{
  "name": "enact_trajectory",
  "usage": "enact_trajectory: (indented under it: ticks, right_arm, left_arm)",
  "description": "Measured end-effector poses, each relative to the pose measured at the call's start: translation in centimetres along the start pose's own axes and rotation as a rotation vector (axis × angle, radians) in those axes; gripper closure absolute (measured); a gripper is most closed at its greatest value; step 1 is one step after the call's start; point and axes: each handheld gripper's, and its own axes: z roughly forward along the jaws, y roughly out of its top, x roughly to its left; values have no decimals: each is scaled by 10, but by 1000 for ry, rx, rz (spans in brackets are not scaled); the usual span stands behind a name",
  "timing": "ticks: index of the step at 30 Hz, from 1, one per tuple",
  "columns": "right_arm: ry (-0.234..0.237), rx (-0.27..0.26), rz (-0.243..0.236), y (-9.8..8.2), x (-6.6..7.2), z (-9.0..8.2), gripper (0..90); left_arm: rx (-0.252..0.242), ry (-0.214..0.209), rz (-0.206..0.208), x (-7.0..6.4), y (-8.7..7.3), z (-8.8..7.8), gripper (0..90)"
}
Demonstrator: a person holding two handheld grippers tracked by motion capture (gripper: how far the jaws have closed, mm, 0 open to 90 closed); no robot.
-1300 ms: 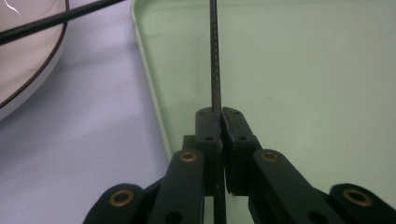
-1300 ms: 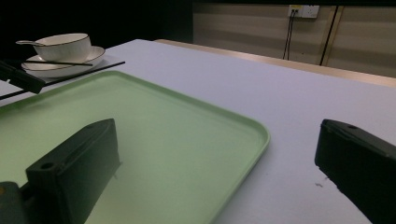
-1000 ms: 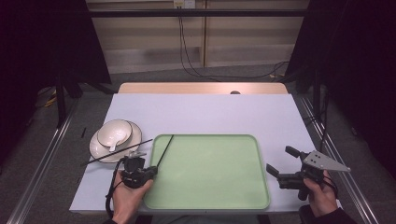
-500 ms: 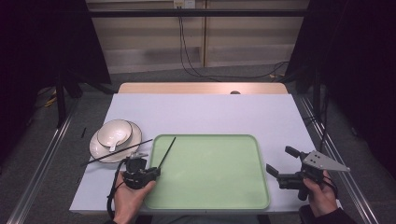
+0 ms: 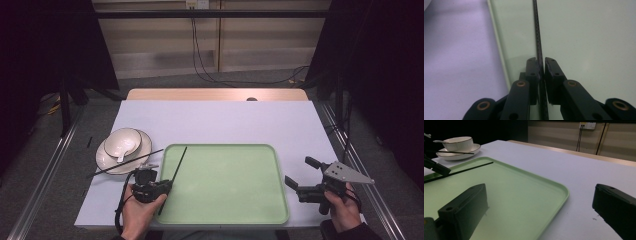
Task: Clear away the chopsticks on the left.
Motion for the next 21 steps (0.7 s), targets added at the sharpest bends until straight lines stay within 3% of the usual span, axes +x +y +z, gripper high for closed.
enact_trajectory:
  ticks: [3, 6, 10, 13, 15, 19, 21]
  right_arm:
    - [0, 0, -2, 0, 0, 0, 0]
    - [0, -2, 2, 0, 0, 0, 0]
    - [0, -2, 0, 0, 0, -1, 0]
    - [-2, -5, 0, 0, 0, -1, 0]
    - [-3, -10, -4, 0, 0, -1, 0]
    - [-5, -9, 1, 1, 0, -1, 0]
    - [-1, -9, -4, 1, 0, -1, 0]
  left_arm:
    - [-9, -13, 8, 3, 0, -1, 791]
    - [-49, -62, 21, 6, 0, -4, 752]
    - [-103, -91, 64, 9, 1, -10, 681]
    - [-138, -93, 99, 9, 0, -14, 590]
    - [-180, -99, 131, 8, -1, -18, 450]
    - [-232, -120, 188, 10, -4, -27, 348]
    - [-251, -161, 186, 14, -5, -31, 305]
